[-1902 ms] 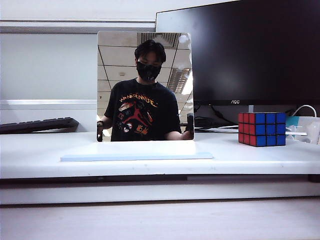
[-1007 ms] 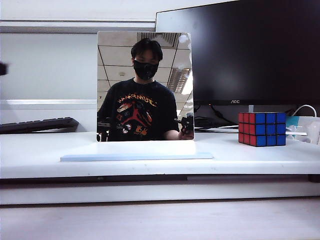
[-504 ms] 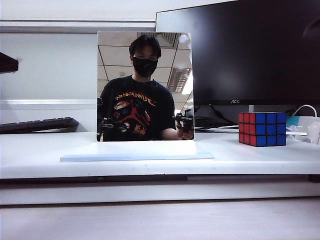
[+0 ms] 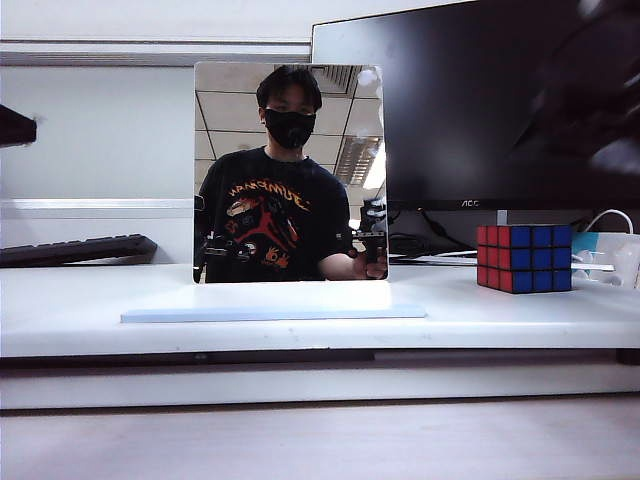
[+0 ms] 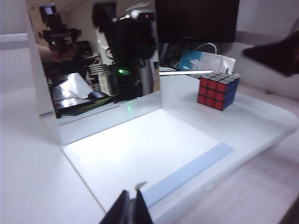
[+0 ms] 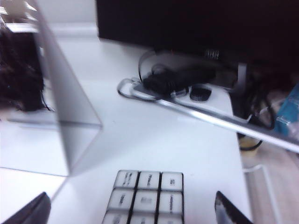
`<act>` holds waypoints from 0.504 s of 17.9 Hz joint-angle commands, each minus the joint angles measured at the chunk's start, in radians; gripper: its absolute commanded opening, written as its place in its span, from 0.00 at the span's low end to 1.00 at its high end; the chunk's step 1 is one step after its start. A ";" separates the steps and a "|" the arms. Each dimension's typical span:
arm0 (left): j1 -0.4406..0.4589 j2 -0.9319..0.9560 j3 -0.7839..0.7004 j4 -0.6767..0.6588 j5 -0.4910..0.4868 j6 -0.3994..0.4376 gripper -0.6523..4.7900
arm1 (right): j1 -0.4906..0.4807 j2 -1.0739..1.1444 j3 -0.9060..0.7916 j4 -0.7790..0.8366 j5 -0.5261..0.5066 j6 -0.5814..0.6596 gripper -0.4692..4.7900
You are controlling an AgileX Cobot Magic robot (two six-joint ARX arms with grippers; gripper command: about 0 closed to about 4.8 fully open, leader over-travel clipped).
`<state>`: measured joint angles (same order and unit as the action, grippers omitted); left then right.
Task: Move the the Rubik's Cube near the mirror.
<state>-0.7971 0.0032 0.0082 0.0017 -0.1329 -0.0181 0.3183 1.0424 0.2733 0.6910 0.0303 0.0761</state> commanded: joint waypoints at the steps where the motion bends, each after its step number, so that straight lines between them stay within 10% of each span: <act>1: 0.000 0.000 0.001 0.007 0.002 0.003 0.16 | 0.005 0.204 0.109 0.045 -0.001 -0.006 1.00; 9: -0.001 0.000 0.001 0.006 0.002 0.003 0.16 | 0.005 0.448 0.169 0.060 0.080 0.002 1.00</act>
<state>-0.7967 0.0032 0.0082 0.0017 -0.1326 -0.0181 0.3222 1.4853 0.4377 0.7181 0.1120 0.0746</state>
